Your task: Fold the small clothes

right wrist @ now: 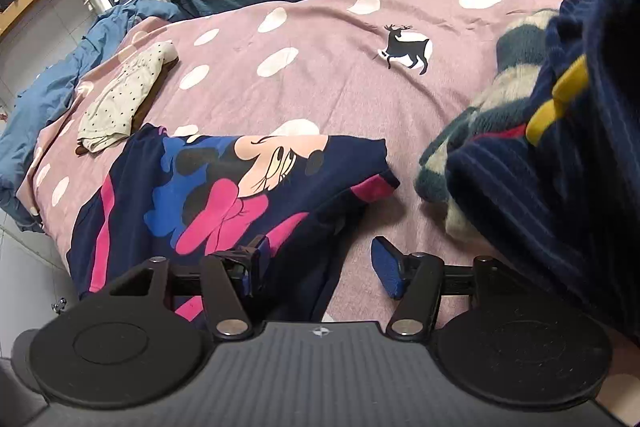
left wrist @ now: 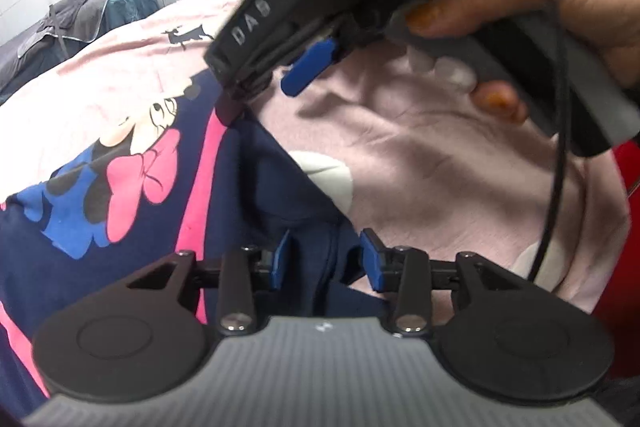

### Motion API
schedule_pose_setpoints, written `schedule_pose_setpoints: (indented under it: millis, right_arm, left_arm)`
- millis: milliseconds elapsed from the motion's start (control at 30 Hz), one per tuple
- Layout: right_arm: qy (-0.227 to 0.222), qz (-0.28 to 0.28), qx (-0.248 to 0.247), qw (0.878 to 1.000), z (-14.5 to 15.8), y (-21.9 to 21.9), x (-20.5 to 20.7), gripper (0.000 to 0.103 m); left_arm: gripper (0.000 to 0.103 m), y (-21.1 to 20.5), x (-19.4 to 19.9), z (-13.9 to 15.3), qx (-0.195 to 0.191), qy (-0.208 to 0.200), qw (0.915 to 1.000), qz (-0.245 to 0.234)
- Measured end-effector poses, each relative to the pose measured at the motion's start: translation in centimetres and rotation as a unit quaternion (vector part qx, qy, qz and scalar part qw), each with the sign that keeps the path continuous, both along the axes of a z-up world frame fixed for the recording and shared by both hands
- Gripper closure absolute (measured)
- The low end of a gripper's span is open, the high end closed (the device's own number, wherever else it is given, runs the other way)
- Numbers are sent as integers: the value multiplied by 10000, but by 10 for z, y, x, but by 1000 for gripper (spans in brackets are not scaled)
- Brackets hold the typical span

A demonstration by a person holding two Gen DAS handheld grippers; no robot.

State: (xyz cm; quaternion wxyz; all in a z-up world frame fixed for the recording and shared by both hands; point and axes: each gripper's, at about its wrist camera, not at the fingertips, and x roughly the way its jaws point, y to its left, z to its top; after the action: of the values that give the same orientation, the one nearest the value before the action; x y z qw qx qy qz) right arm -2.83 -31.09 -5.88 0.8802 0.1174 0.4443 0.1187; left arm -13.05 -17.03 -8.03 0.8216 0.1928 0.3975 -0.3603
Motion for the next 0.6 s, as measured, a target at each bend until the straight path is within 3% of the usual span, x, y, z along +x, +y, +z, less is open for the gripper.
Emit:
schedule_pose_setpoints:
  millis: [167,300,333,433,500,533,600]
  right_arm:
    - [-16,55,134,9999,-3,1,10,8]
    - [202,26,15,9998,-15,6,23,8]
    - [237,-8,21,9997,-21,6,26,8]
    - [93,-88,247,9996,-30,5,32,9]
    - [-36,-215,294,9993,-31,5,35,43]
    - [-79,-205,319,9993,-31,6,37,69]
    - [-133,-208,341,9991,-29,8,36,81]
  left_arm:
    - [63,-18,-6,2,312,-319,9989,-157]
    - [69,1,6,-1,-19,3,10000,25]
    - [76,6,9,0,-135,100,9998,113]
    - [79,15,16,1,-383,309,9986,201]
    - [80,19,19,1,-505,407,9976,231]
    - [83,22,20,2,-589,470,9968,260]
    - [88,30,24,4,-771,566,9949,321]
